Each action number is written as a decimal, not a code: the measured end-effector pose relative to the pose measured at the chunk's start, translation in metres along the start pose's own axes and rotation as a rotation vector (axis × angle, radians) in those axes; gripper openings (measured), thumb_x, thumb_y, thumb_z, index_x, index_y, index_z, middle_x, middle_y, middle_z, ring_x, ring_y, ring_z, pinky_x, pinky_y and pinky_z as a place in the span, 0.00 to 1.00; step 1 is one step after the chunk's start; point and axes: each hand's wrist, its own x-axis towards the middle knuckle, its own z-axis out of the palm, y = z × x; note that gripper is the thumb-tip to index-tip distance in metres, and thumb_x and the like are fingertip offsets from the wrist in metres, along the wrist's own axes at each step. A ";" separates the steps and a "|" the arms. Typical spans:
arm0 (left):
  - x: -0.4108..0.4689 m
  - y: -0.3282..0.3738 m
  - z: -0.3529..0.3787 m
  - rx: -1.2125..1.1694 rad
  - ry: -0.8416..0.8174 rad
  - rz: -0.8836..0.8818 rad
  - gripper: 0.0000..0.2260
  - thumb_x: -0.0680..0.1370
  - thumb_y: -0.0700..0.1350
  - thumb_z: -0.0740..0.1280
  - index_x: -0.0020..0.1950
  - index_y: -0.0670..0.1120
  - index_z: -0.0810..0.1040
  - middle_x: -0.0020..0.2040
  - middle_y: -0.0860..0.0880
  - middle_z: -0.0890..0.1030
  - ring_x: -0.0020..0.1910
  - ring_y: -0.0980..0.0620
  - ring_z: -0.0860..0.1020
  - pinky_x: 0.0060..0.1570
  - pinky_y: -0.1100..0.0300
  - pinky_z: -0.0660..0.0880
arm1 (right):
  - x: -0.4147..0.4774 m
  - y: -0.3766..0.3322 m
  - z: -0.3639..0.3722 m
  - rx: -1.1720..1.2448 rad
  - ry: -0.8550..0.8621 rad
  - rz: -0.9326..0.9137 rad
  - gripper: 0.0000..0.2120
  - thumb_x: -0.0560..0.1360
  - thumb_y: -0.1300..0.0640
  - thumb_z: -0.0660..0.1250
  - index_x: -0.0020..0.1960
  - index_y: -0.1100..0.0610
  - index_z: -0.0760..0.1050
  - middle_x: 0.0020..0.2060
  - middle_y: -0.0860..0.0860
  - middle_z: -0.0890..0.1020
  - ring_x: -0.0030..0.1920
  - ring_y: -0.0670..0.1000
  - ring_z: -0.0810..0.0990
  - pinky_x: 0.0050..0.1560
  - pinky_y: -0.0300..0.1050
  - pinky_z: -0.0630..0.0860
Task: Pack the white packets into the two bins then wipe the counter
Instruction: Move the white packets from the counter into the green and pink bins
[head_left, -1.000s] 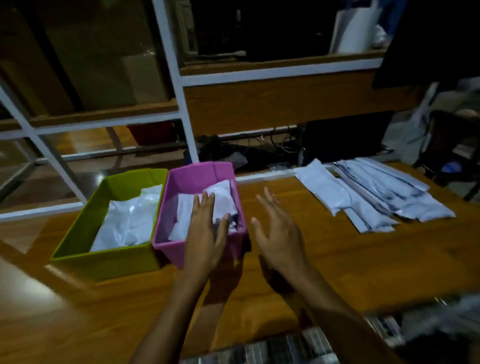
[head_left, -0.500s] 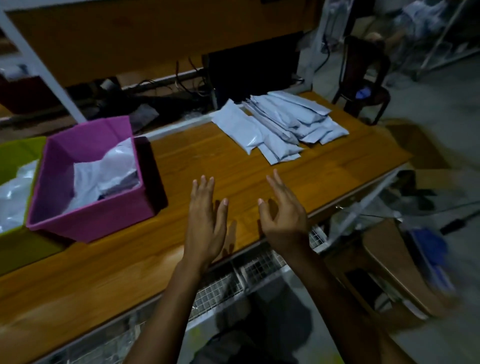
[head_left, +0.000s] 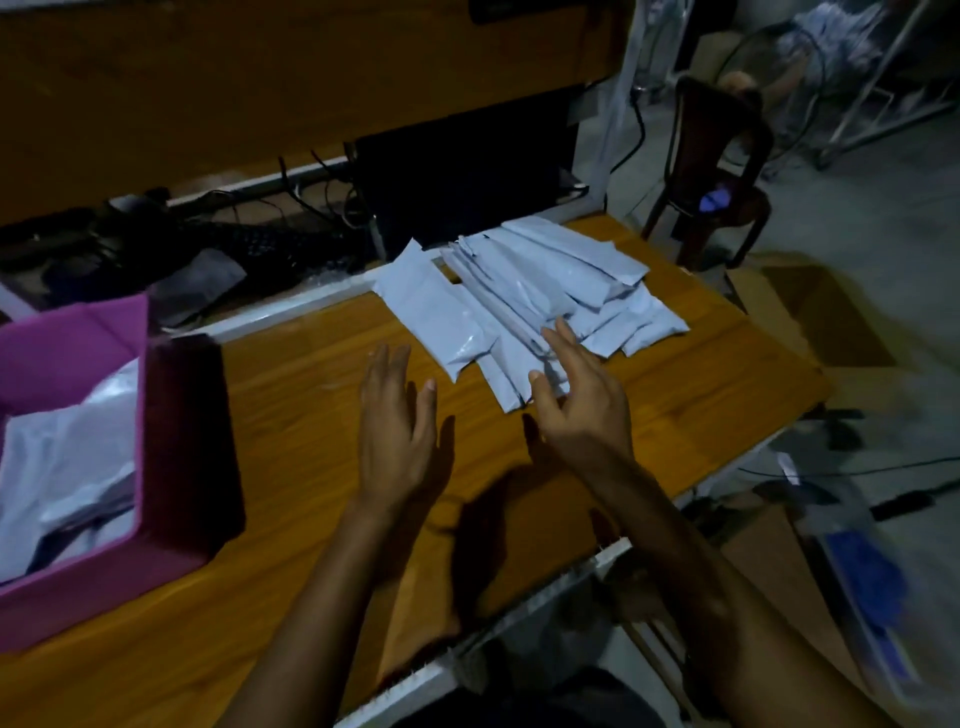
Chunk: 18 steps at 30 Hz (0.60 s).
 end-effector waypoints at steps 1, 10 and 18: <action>0.010 -0.003 0.005 0.000 0.000 -0.011 0.25 0.81 0.55 0.55 0.76 0.46 0.62 0.78 0.44 0.59 0.78 0.46 0.56 0.74 0.51 0.55 | 0.011 0.004 -0.002 0.000 -0.009 0.001 0.24 0.76 0.51 0.61 0.71 0.56 0.69 0.74 0.51 0.67 0.70 0.43 0.65 0.65 0.30 0.63; 0.106 -0.026 0.069 -0.016 0.129 -0.213 0.21 0.82 0.53 0.58 0.74 0.50 0.63 0.76 0.46 0.60 0.75 0.47 0.59 0.70 0.55 0.61 | 0.147 0.050 0.013 -0.085 -0.147 0.061 0.21 0.79 0.54 0.64 0.70 0.60 0.71 0.73 0.55 0.68 0.70 0.56 0.69 0.70 0.49 0.66; 0.171 -0.027 0.132 -0.071 0.125 -0.542 0.27 0.82 0.54 0.58 0.77 0.42 0.60 0.77 0.37 0.59 0.77 0.40 0.55 0.73 0.49 0.56 | 0.220 0.094 0.054 -0.199 -0.459 -0.029 0.27 0.80 0.49 0.62 0.74 0.61 0.64 0.73 0.59 0.67 0.72 0.58 0.66 0.71 0.50 0.63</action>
